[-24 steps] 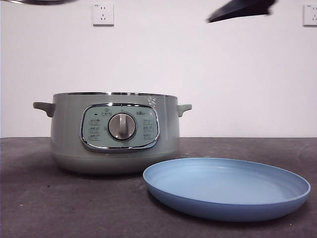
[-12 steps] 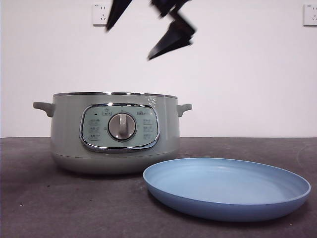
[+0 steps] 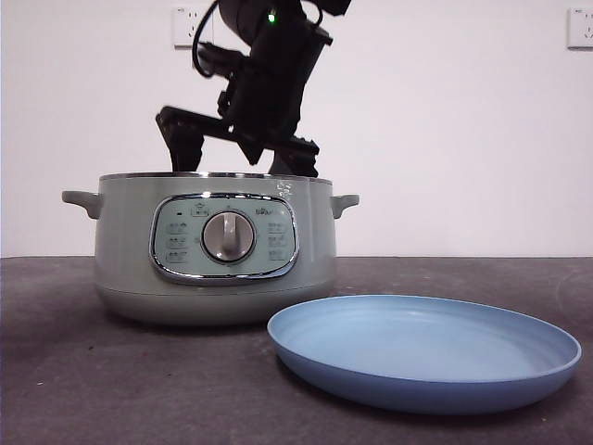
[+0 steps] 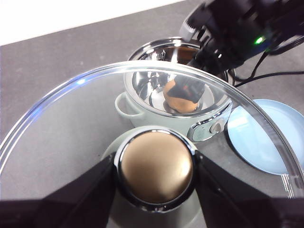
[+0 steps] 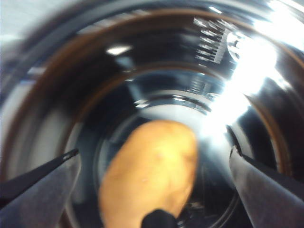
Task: Take the potato out from the steamer,put the potato on the plate,close the lid
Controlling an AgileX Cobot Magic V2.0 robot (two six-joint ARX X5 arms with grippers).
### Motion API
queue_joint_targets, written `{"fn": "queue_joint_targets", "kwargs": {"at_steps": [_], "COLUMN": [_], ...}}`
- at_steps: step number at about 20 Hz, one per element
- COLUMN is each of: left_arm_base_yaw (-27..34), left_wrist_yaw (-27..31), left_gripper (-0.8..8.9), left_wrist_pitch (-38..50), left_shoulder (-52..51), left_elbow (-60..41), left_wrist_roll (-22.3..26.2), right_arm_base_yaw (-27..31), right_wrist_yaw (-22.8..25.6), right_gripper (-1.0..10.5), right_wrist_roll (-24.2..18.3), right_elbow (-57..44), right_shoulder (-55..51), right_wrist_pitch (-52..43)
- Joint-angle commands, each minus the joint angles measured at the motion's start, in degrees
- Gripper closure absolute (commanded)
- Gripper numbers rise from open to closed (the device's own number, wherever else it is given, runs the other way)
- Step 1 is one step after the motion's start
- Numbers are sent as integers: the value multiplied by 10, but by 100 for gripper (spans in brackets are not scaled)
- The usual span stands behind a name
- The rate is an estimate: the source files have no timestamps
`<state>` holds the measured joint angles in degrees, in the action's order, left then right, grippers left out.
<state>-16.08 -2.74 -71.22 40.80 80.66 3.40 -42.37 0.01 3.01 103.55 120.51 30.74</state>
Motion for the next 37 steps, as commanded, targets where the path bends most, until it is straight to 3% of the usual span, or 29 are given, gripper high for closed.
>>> {"fn": "queue_joint_targets", "kwargs": {"at_steps": [1, 6, 10, 12, 16, 20, 29, 32, 37], "left_arm_base_yaw": [0, 0, 0, 0, 0, 0, 0, 0, 0], "left_wrist_yaw": [-4, -5, -5, -5, -5, -6, -35, -35, -35], "left_gripper": [822, 822, 822, 822, 822, 822, 822, 822, 822], "left_wrist_pitch": [26, 26, 26, 26, 26, 29, 35, 35, 37], "left_shoulder": [-5, -5, -5, -5, -5, -5, -5, -5, -5], "left_elbow": [4, 4, 4, 4, 4, 4, 4, 4, 4], "left_wrist_roll": [-2, -2, 3, 3, 9, 10, 14, 14, 13], "right_arm_base_yaw": [-2, -2, -1, -1, -1, -1, 0, 0, 0], "right_wrist_yaw": [2, 4, 2, -1, 2, 2, 34, 34, 34], "right_gripper": [393, 448, 844, 963, 963, 964, 965, 965, 965], "right_wrist_roll": [-3, -1, -1, -1, -1, -12, -36, -35, -7], "right_elbow": [1, 1, 1, 1, 1, 1, -18, -91, -311], "right_shoulder": [20, 35, 35, 35, 13, -90, -314, -365, -469], "right_wrist_pitch": [-10, -11, -1, 1, -8, 21, 276, 267, 165]}}
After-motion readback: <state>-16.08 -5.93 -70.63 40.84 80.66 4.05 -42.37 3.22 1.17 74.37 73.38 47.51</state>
